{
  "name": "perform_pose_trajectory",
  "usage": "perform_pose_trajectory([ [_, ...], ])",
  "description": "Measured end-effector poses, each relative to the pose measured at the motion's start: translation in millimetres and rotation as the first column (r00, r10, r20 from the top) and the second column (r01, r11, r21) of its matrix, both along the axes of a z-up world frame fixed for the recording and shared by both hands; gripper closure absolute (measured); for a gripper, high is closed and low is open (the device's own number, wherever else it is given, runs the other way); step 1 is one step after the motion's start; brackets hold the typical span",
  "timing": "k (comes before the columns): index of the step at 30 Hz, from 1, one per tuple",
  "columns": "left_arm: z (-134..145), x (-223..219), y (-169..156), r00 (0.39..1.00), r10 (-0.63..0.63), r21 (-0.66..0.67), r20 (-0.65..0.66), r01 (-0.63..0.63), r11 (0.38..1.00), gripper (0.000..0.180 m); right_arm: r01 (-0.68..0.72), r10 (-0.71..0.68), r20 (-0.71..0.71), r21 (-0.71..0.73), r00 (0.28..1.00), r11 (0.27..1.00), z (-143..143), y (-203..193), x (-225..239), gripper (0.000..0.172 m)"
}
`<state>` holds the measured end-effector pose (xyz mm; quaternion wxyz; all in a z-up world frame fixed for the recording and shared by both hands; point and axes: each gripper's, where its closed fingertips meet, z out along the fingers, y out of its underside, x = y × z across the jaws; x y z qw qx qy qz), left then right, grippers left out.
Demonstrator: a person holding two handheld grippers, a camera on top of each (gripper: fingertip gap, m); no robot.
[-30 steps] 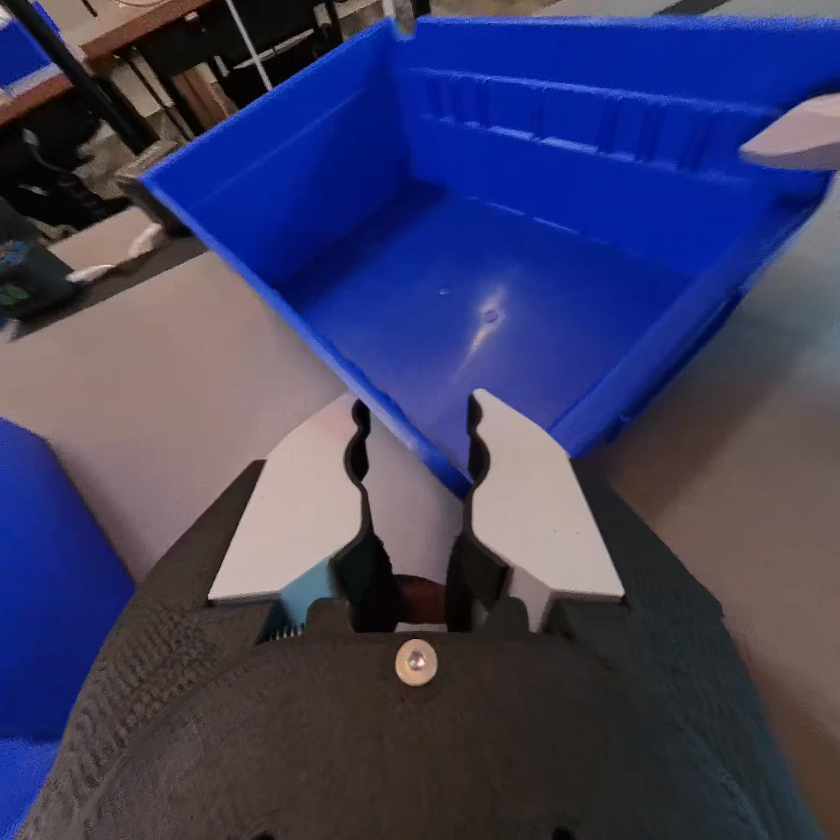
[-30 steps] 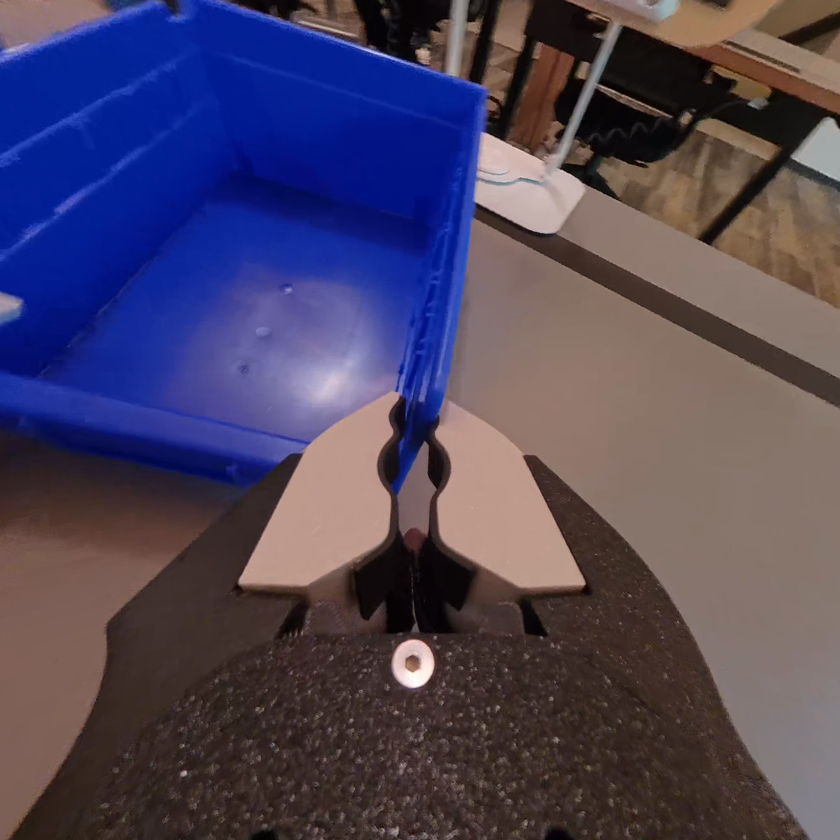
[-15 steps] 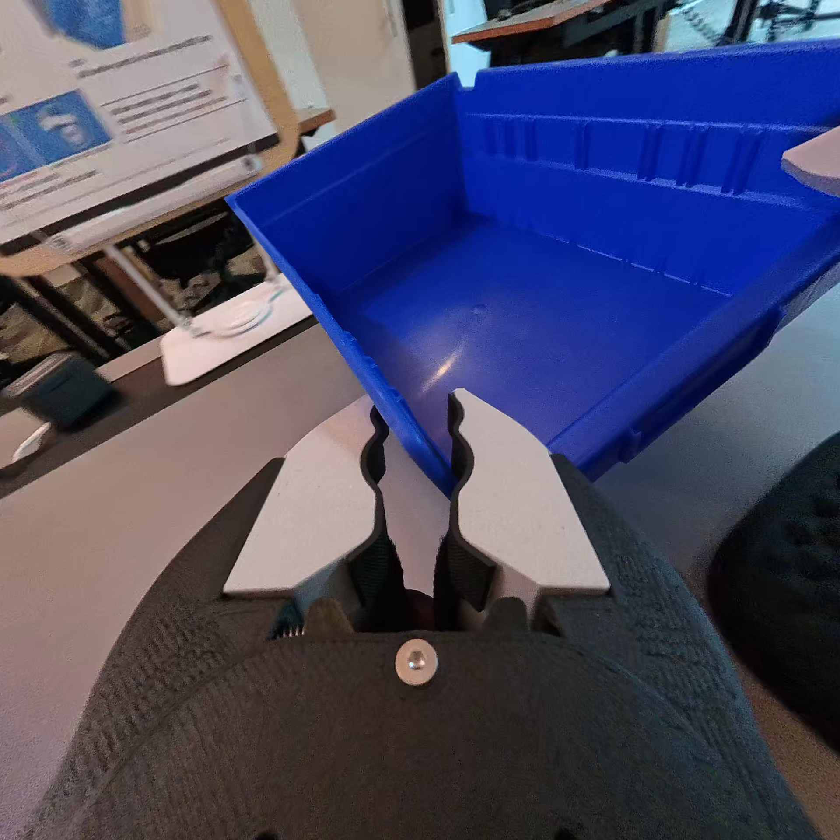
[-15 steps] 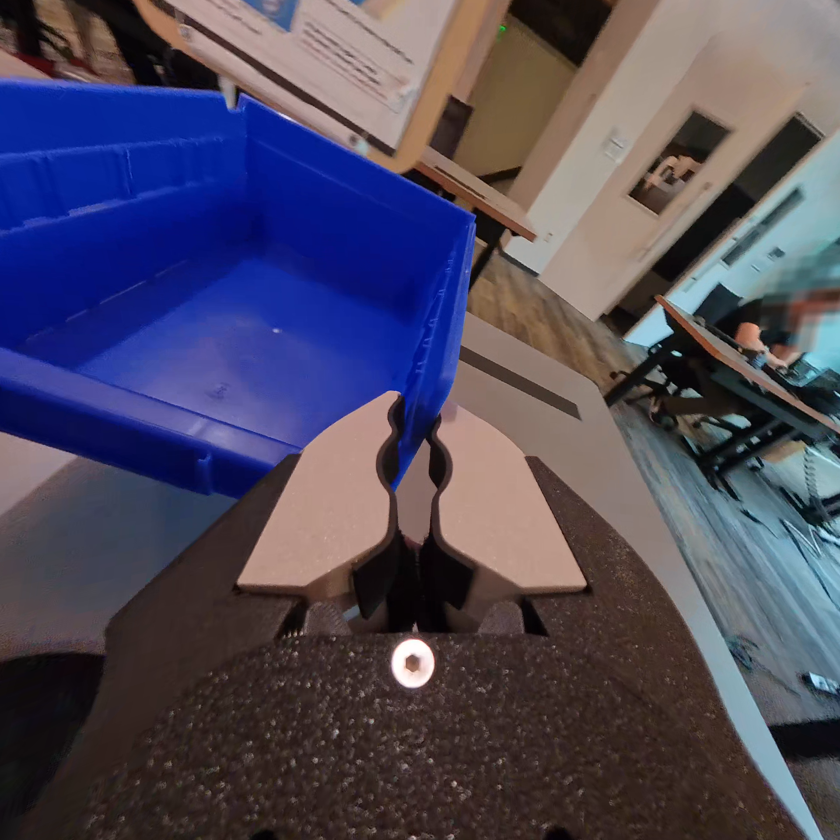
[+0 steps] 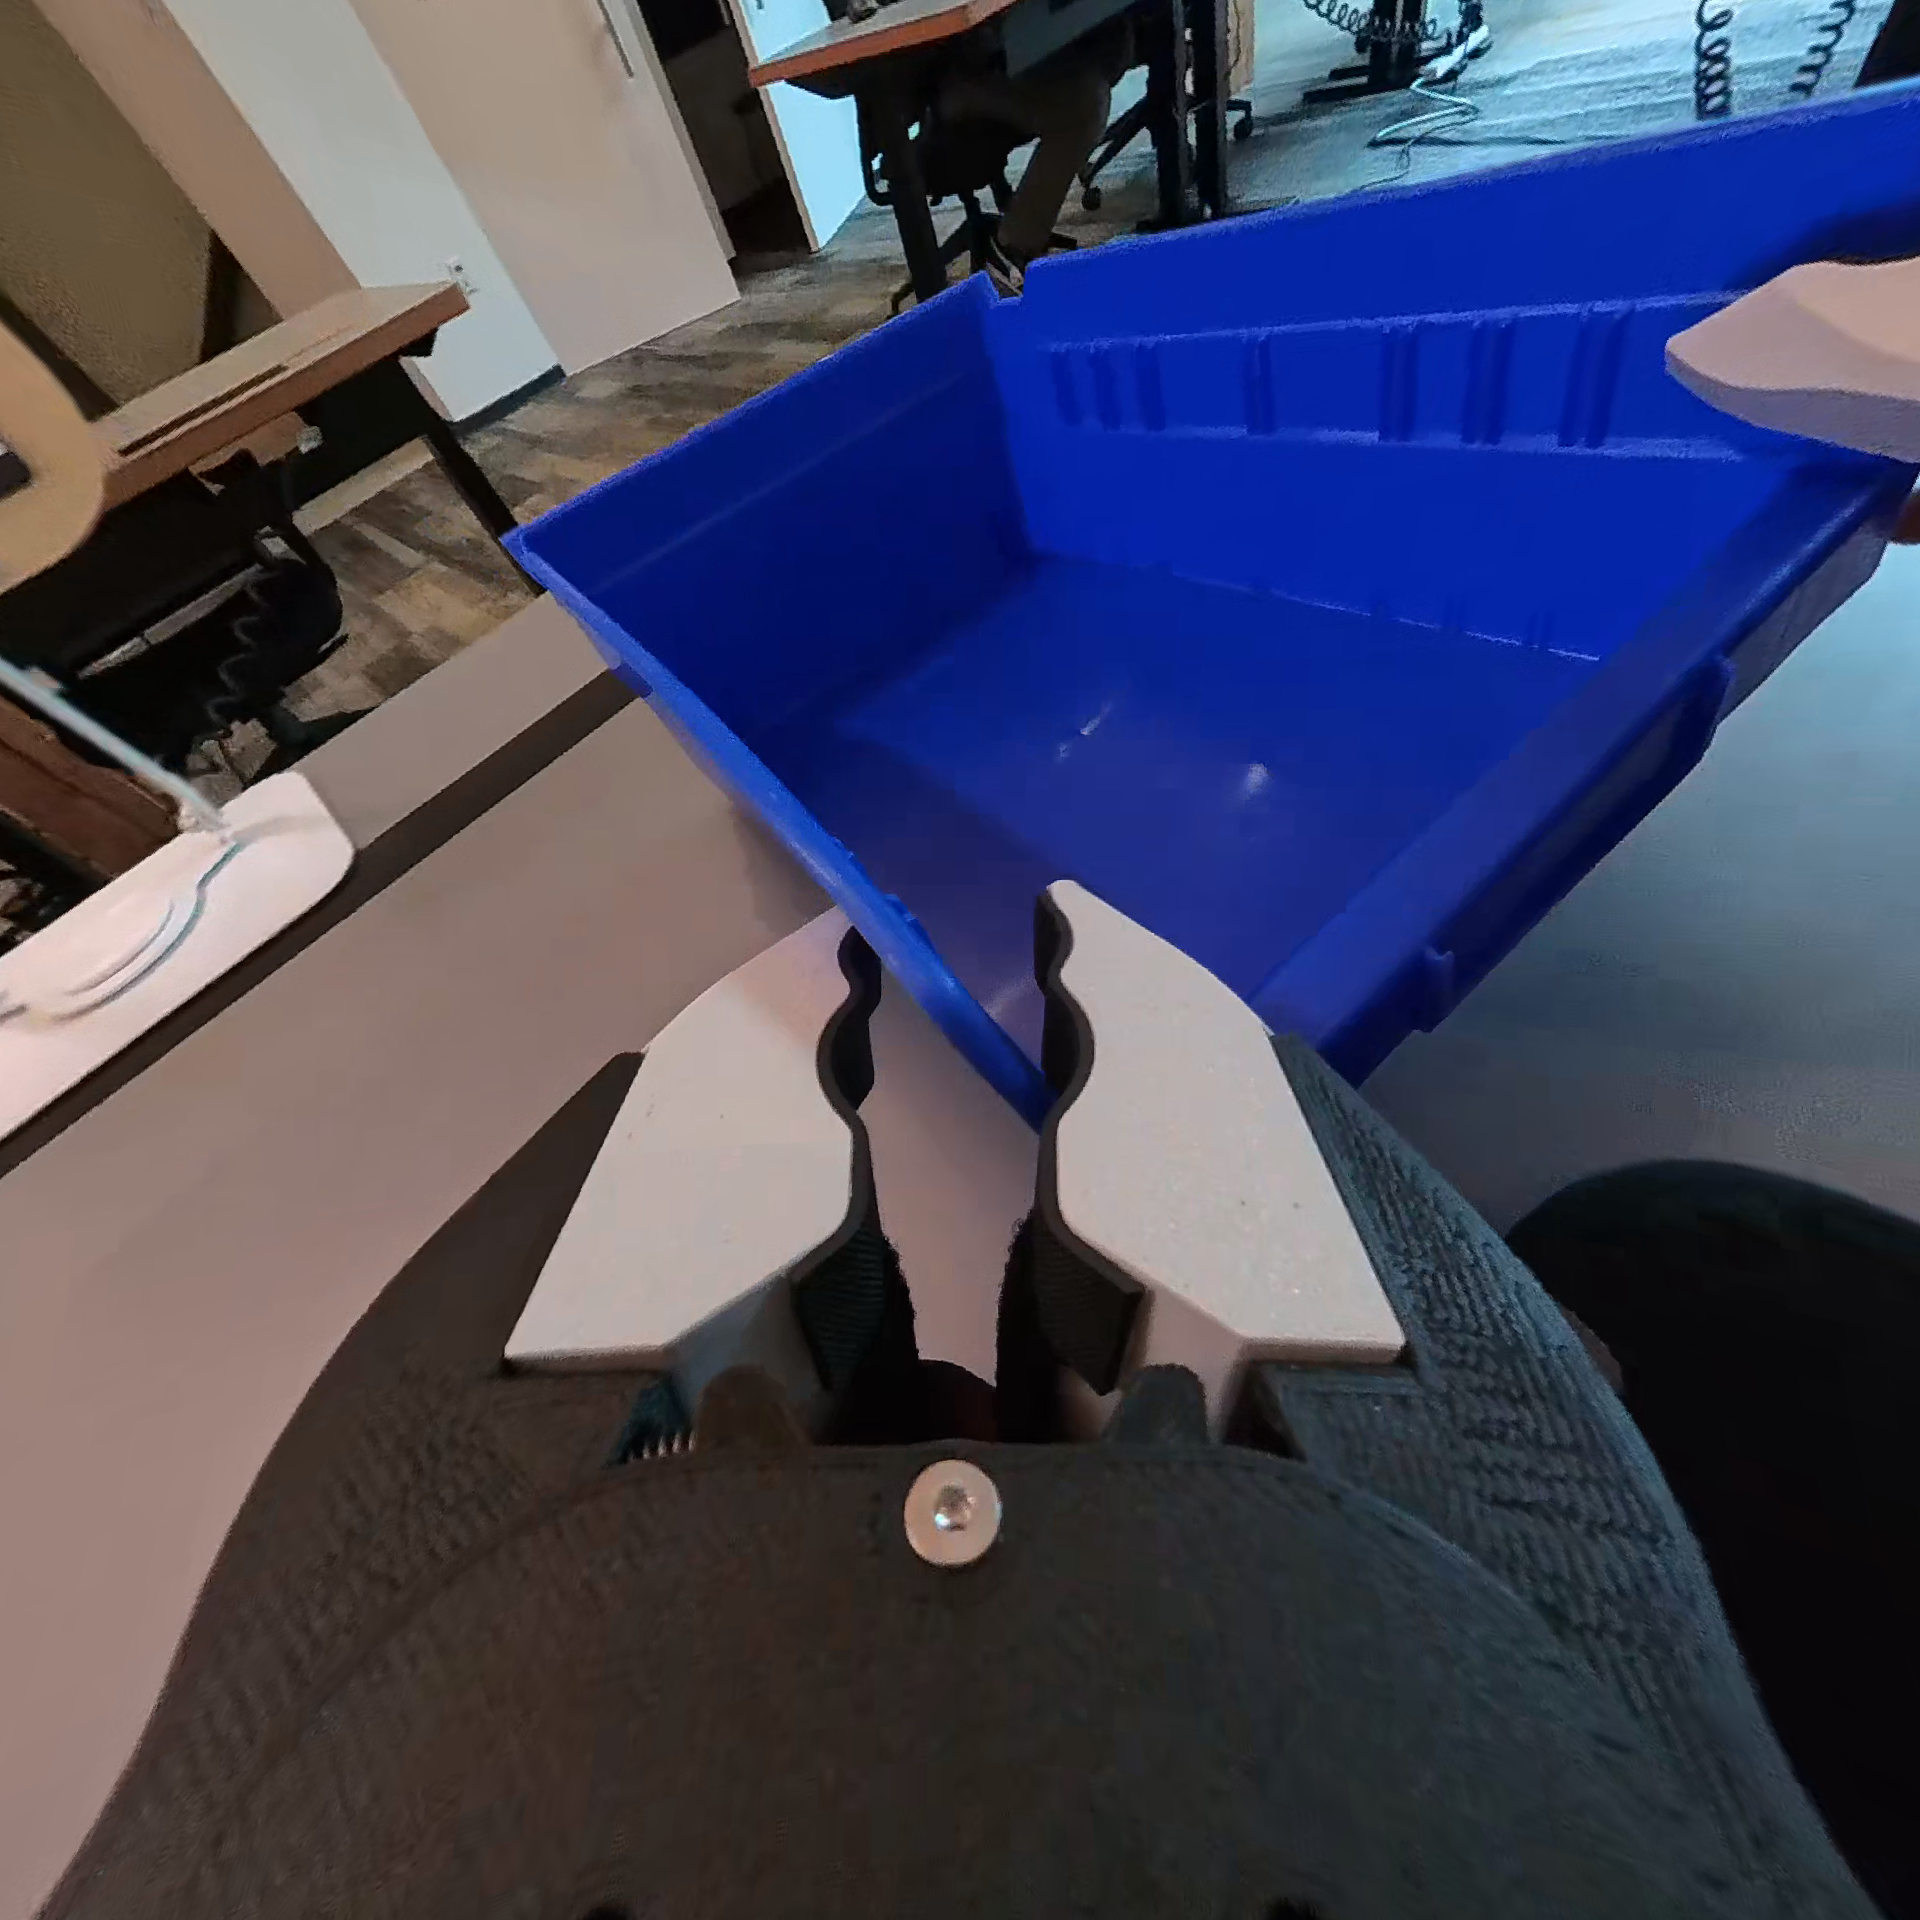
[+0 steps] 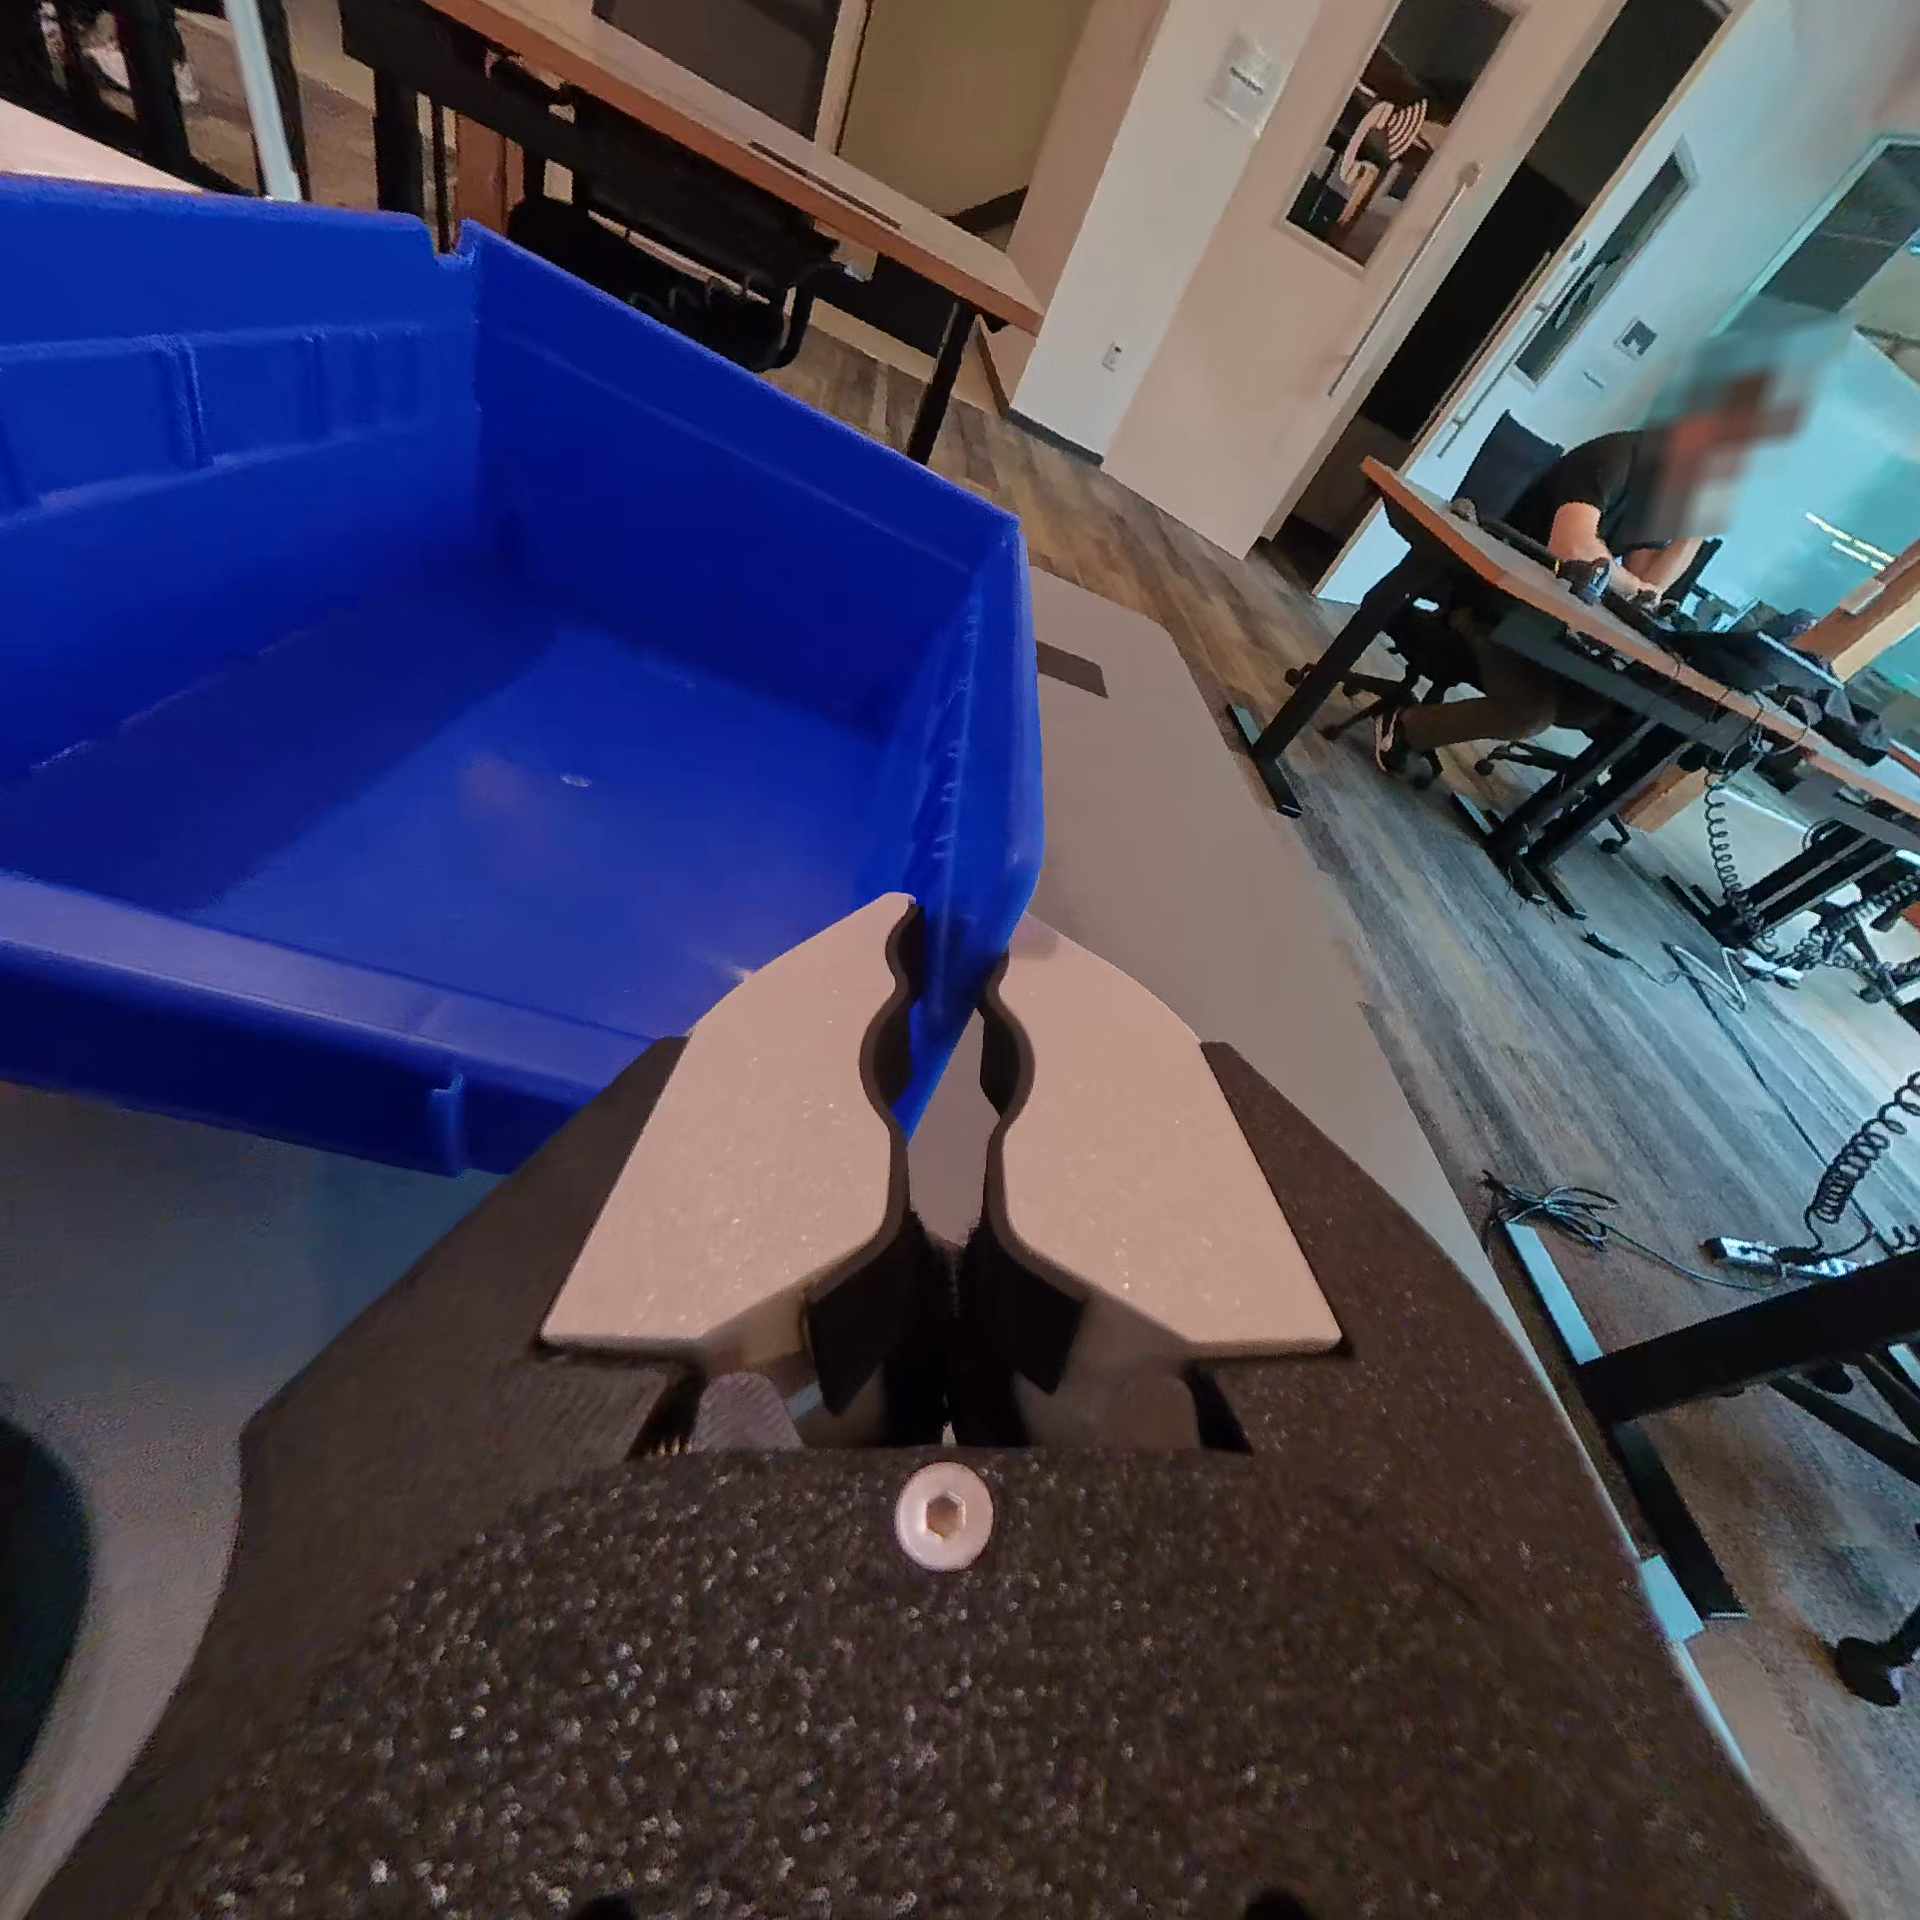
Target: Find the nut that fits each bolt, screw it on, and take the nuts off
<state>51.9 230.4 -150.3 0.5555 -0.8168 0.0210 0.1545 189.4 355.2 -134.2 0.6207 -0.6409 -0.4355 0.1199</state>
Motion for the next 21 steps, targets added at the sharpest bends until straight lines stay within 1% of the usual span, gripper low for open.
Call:
perform_pose_trajectory([
  [4,-3.1,15.5,17.8,0.999,-0.034,-0.007,-0.035,0.034,0.999,0.149,0.019,-0.02,-0.044,-0.021,0.999,1.0,-6.5,18.6,14.7,0.163],
  [6,-10.6,24.3,20.8,0.998,-0.059,-0.019,-0.008,0.059,0.998,0.145,0.019,-0.021,-0.052,-0.037,0.998,0.999,-11.3,23.0,21.5,0.163],
  [9,-37.5,47.3,22.1,0.984,-0.174,-0.114,0.032,0.176,0.978,0.112,0.087,-0.088,-0.01,-0.086,0.996,0.993,-29.0,33.6,37.1,0.162],
  [11,-33.2,60.5,20.0,0.968,-0.238,-0.075,0.081,0.244,0.967,0.091,0.115,-0.113,0.016,-0.12,0.993,0.986,-40.9,37.0,44.1,0.158],
  [12,-30.1,63.2,16.9,0.963,-0.251,-0.069,0.096,0.258,0.964,0.08,0.126,-0.125,0.018,-0.125,0.992,0.984,-41.8,37.0,46.9,0.15],
  [13,-23.3,63.2,12.9,0.961,-0.259,-0.046,0.098,0.265,0.963,0.069,0.128,-0.129,-0.007,-0.115,0.992,0.985,-36.8,35.6,48.7,0.133],
  [14,-12.0,61.4,7.5,0.959,-0.266,0.004,0.095,0.266,0.964,0.062,0.127,-0.132,-0.046,-0.102,0.99,0.987,-28.2,33.4,50.5,0.119],
  [16,18.7,55.0,-9.8,0.957,-0.278,0.128,0.087,0.266,0.955,0.058,0.137,-0.147,-0.132,-0.08,0.98,0.987,-6.9,28.1,56.1,0.105],
  [18,47.1,38.6,-35.4,0.967,-0.246,0.215,0.062,0.228,0.95,0.059,0.129,-0.139,-0.213,-0.057,0.967,0.99,17.1,17.6,58.0,0.1],
  [21,79.8,0.5,-86.3,0.99,-0.14,0.306,0.01,0.13,0.943,0.064,0.062,-0.061,-0.309,-0.005,0.949,0.998,51.0,-10.5,47.9,0.102],
])
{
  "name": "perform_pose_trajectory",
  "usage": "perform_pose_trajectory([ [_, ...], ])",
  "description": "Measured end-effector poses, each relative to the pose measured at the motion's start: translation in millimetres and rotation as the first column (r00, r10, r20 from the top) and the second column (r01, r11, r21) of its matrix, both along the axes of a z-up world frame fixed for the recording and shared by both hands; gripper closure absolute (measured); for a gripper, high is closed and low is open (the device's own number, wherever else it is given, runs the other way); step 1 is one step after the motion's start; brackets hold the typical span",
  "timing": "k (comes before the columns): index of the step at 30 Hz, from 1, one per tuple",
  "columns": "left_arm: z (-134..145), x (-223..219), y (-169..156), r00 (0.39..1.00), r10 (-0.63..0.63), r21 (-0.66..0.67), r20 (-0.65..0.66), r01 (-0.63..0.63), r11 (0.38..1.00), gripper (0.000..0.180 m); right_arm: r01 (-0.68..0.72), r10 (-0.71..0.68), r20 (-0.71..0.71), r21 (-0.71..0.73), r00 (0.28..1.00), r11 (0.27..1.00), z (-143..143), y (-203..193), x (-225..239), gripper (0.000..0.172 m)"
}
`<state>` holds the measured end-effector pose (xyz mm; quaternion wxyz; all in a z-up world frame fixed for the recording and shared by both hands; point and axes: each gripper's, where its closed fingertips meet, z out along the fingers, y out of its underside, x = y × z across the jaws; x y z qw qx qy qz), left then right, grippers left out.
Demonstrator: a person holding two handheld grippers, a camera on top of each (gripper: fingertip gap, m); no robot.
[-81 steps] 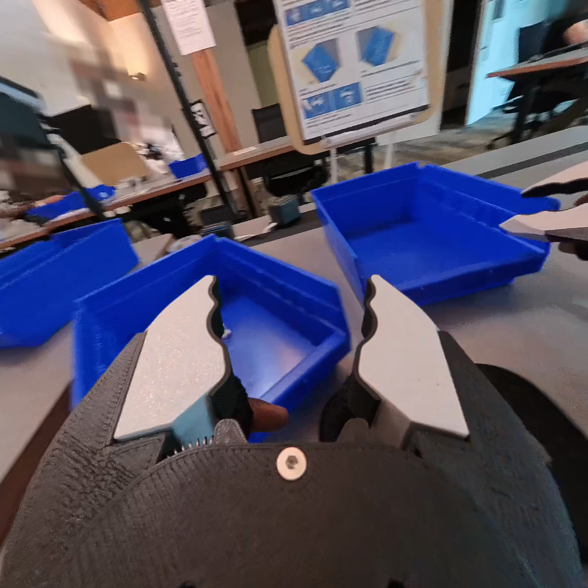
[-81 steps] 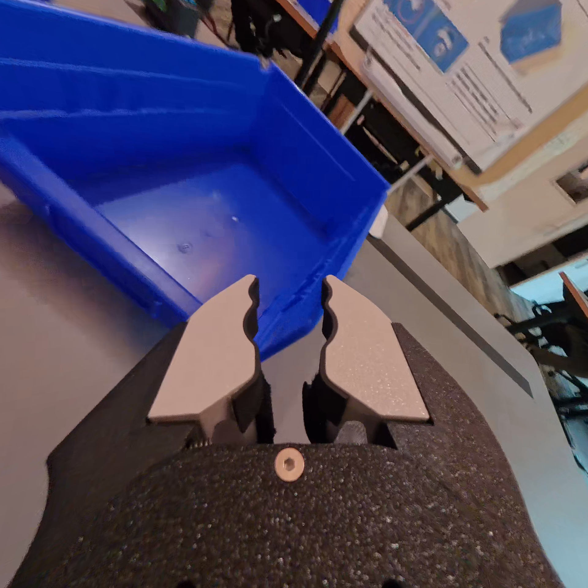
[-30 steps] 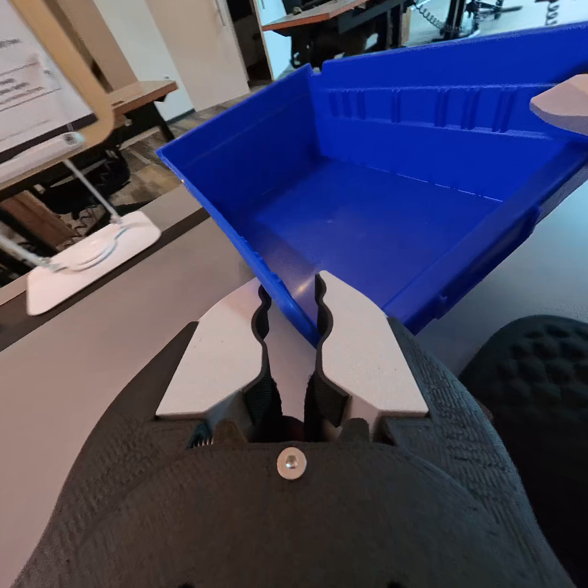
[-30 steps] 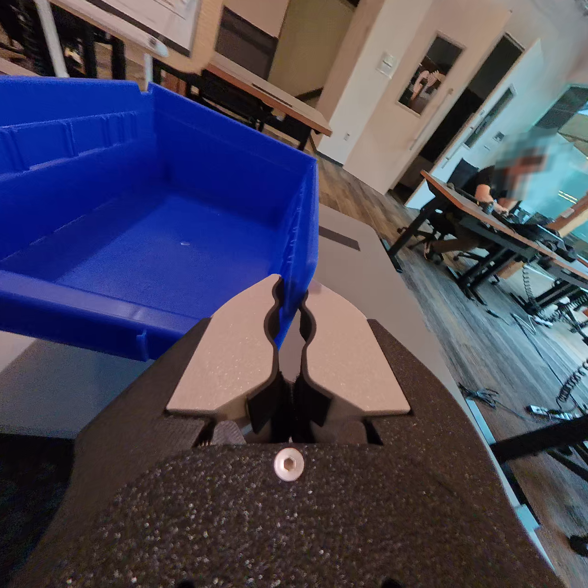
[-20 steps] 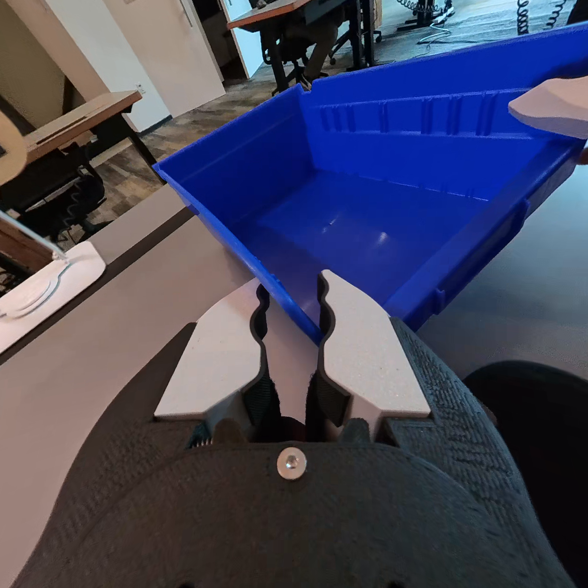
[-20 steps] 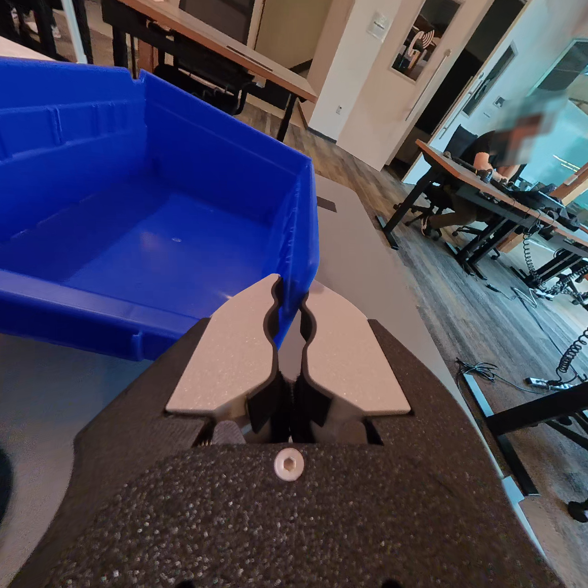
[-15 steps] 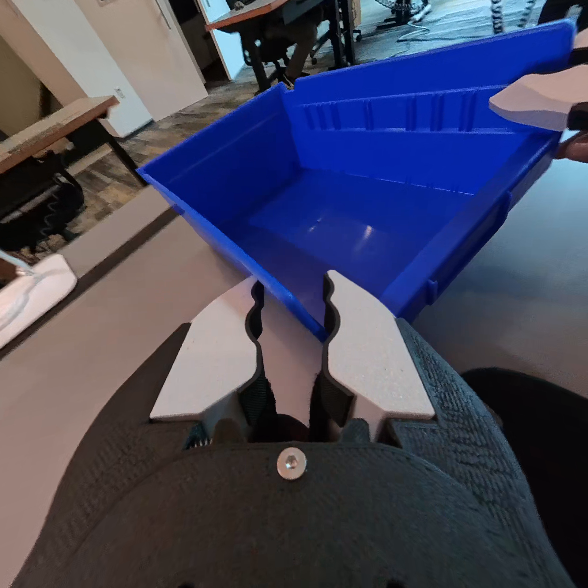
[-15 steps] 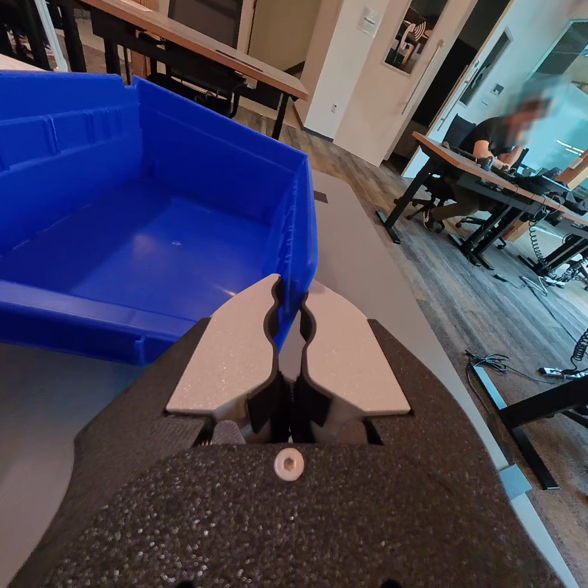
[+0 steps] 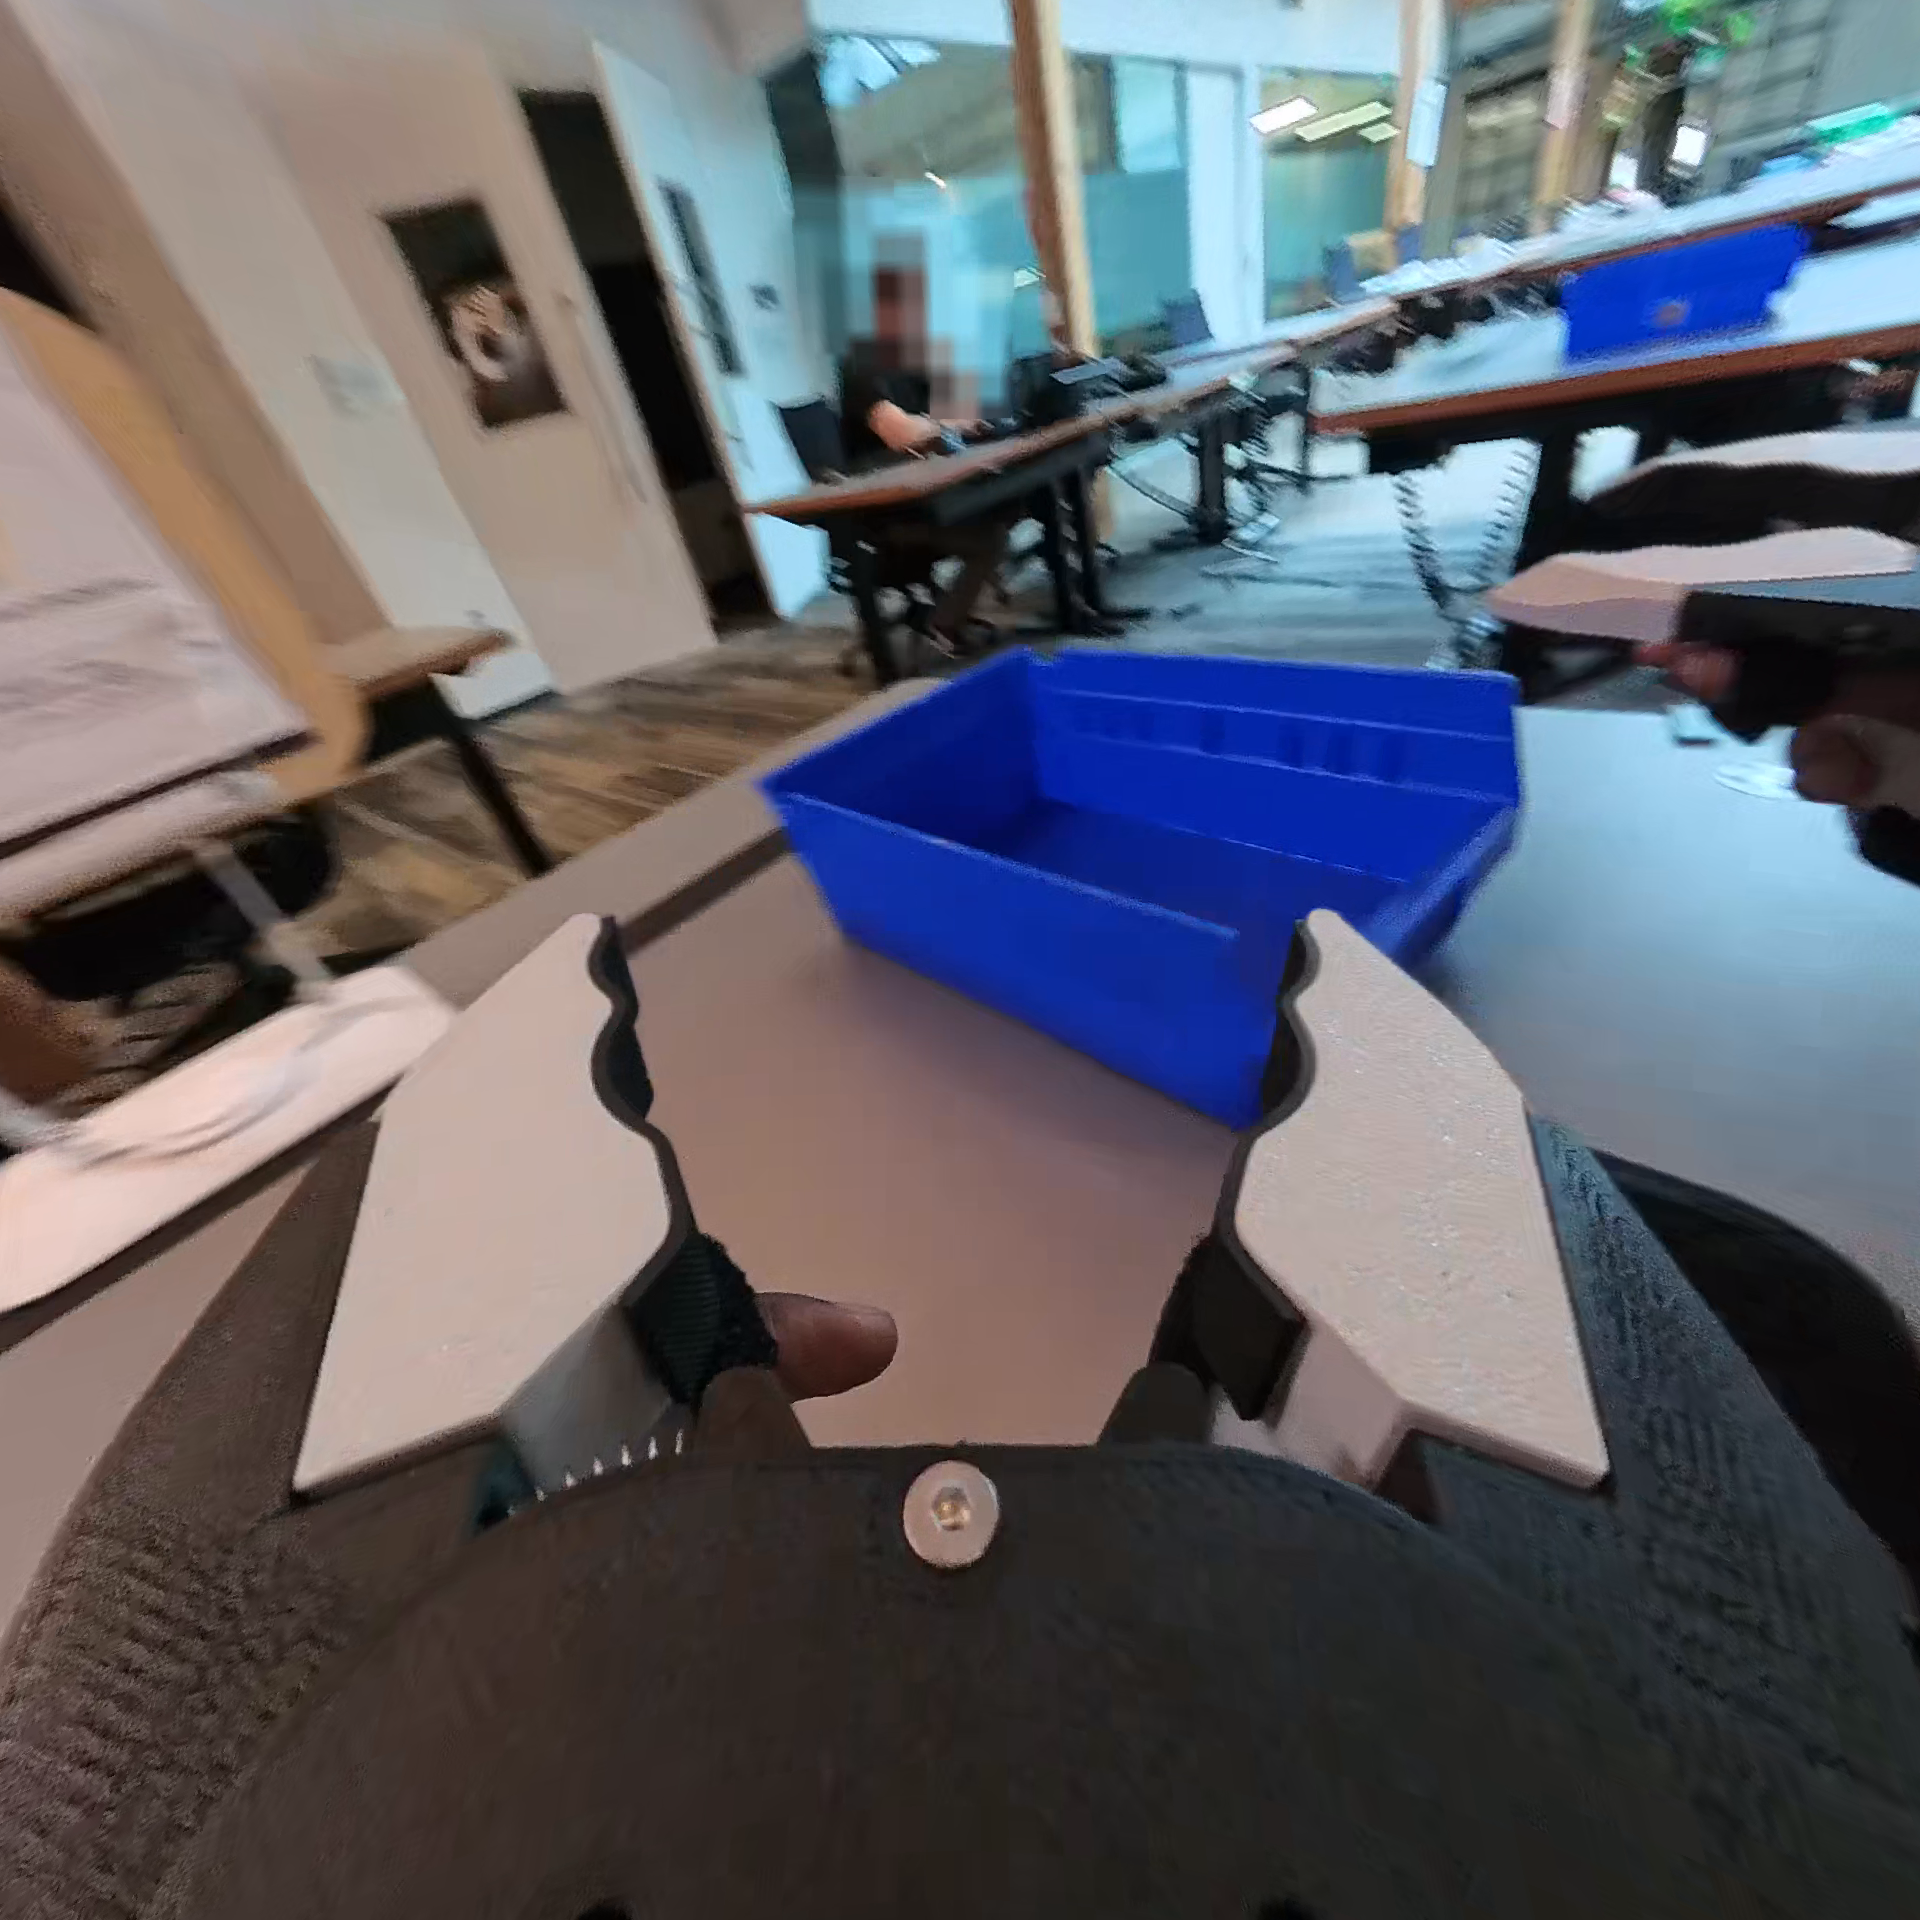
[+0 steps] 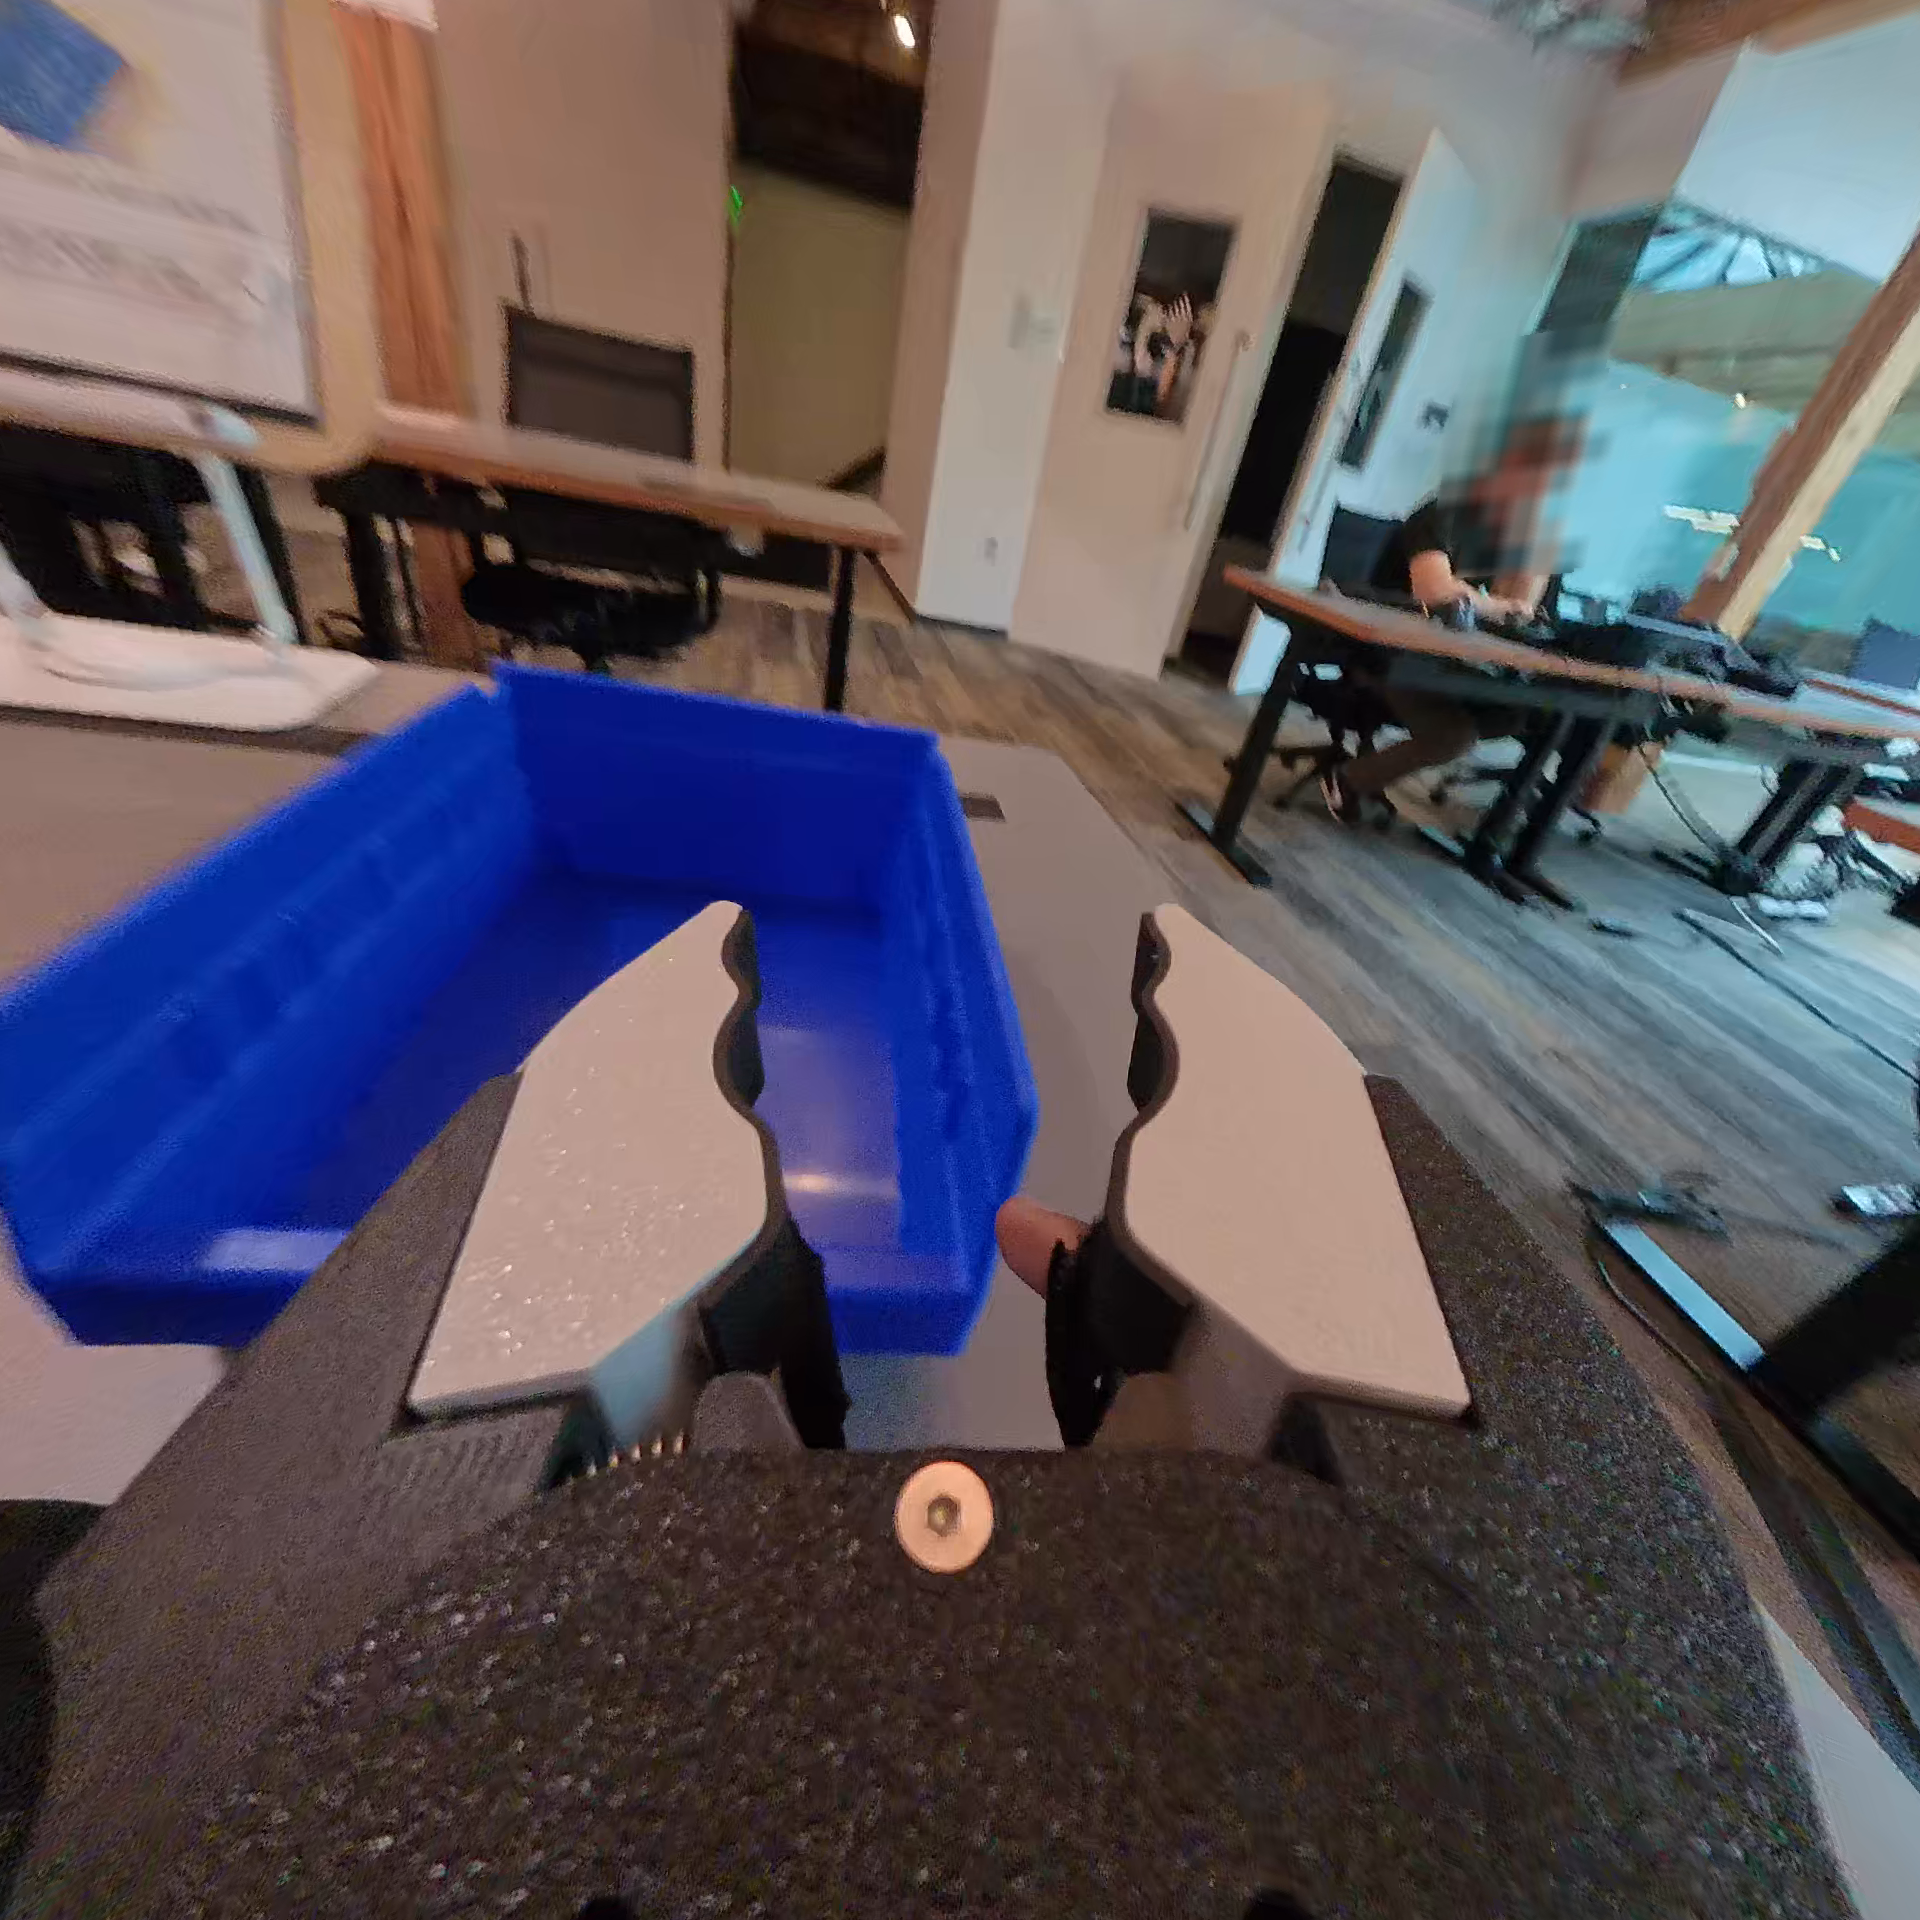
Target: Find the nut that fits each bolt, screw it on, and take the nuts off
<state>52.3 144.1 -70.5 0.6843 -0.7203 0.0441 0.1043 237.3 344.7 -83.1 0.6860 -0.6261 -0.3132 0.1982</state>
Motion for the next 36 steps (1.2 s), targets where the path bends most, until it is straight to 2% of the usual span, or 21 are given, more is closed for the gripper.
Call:
perform_pose_trajectory([
  [3,15.9,-55.5,-63.2,0.979,0.199,0.067,-0.041,-0.196,0.978,0.075,-0.093,0.096,-0.042,0.06,0.994,0.994,23.8,-36.2,-21.9,0.107],
  [5,13.3,-98.9,-109.8,0.929,0.365,0.064,-0.065,-0.361,0.93,0.077,-0.182,0.187,-0.051,0.095,0.981,0.979,33.4,-64.0,-43.8,0.11],
  [8,-1.4,-157.5,-179.6,0.817,0.572,0.026,-0.076,-0.572,0.82,0.08,-0.334,0.342,-0.047,0.128,0.939,0.934,37.1,-106.7,-82.8,0.112],
  [10,-17.3,-191.9,-222.3,0.722,0.688,-0.017,-0.067,-0.691,0.723,0.083,-0.438,0.447,-0.054,0.12,0.893,0.891,32.9,-135.3,-110.7,0.114],
  [13,-48.6,-228.2,-266.0,0.614,0.788,-0.121,-0.045,-0.786,0.606,0.086,-0.577,0.581,-0.06,0.07,0.812,0.814,11.6,-174.3,-152.9,0.116],
  [14,-57.5,-234.8,-272.4,0.604,0.797,-0.145,-0.026,-0.791,0.594,0.087,-0.611,0.613,-0.039,0.042,0.789,0.79,-0.2,-184.9,-165.9,0.116],
  [18,-88.6,-245.4,-272.7,0.634,0.773,-0.251,-0.016,-0.751,0.611,0.11,-0.687,0.687,0.057,-0.015,0.725,0.726,-39.5,-213.4,-199.2,0.115],
  [20,-95.7,-245.1,-270.3,0.649,0.761,-0.28,-0.029,-0.736,0.617,0.134,-0.696,0.697,0.073,-0.035,0.714,0.717,-48.8,-216.5,-204.6,0.115],
  [22,-92.0,-247.0,-274.8,0.623,0.78,-0.259,-0.052,-0.763,0.592,0.157,-0.692,0.693,0.059,-0.039,0.718,0.72,-48.1,-213.8,-204.4,0.115],
  [28,-92.0,-238.0,-276.3,0.642,0.763,-0.253,-0.067,-0.751,0.61,0.158,-0.692,0.69,-0.055,-0.056,0.722,0.719,-41.2,-204.6,-198.1,0.118],
  [33,-91.9,-229.0,-277.6,0.684,0.728,-0.277,-0.045,-0.708,0.649,0.157,-0.696,0.693,-0.067,-0.07,0.718,0.714,-42.6,-203.5,-198.4,0.119],
  [36,-67.9,-229.5,-280.7,0.726,0.687,-0.219,0.039,-0.664,0.715,0.138,-0.701,0.698,-0.069,-0.071,0.713,0.71,-43.0,-204.1,-198.6,0.119],
])
